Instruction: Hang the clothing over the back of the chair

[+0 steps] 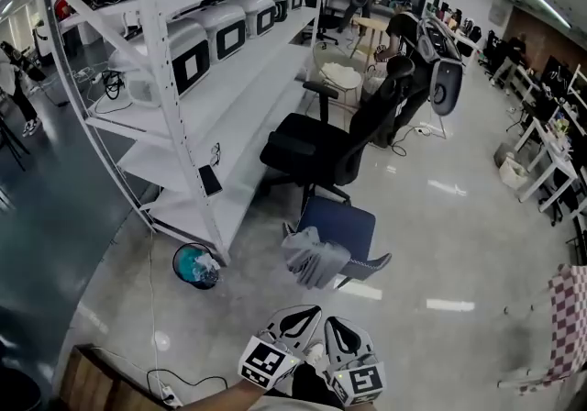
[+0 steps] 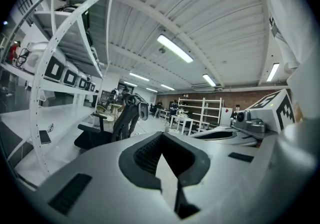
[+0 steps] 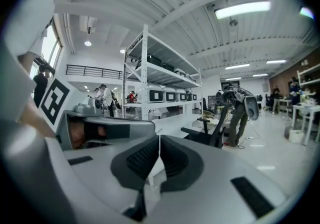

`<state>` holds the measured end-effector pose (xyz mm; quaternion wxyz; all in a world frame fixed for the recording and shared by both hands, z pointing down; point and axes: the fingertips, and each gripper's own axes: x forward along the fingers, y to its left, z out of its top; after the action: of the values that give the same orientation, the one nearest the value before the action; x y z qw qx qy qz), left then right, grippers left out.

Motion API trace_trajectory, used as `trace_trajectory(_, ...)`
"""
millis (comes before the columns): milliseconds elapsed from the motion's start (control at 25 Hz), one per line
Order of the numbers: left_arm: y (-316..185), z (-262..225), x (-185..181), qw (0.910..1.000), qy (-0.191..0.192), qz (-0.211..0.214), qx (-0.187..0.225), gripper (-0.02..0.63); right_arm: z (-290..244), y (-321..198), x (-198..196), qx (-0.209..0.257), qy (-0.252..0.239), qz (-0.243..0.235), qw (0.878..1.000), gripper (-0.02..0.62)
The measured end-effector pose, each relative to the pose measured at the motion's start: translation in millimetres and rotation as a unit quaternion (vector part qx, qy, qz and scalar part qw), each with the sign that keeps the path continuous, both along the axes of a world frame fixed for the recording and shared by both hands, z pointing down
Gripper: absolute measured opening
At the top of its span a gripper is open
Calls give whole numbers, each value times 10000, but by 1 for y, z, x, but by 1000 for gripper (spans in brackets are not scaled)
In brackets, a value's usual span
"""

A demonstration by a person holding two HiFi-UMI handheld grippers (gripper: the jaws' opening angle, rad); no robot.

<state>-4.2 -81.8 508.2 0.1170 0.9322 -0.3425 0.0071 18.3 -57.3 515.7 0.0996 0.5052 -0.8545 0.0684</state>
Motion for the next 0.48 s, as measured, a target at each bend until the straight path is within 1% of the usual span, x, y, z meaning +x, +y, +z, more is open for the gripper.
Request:
trace_trajectory(80, 11, 2, -5, 10000, 61, 14, -60, 8, -1, 15, -7, -19, 59, -21, 10000, 17)
trace_trajectory(200, 20, -3, -3, 9998, 150, 29, -99, 8, -8, 24, -5, 34, 110, -35, 9999, 18)
trace_trajectory(360, 26, -14, 9, 9999, 102, 19, 96, 8, -18, 26, 5, 211, 98, -144, 9996, 17)
trace_trajectory(480, 26, -23, 20, 9997, 117, -89, 181, 8, -29, 26, 13, 372, 176, -287, 9987, 17)
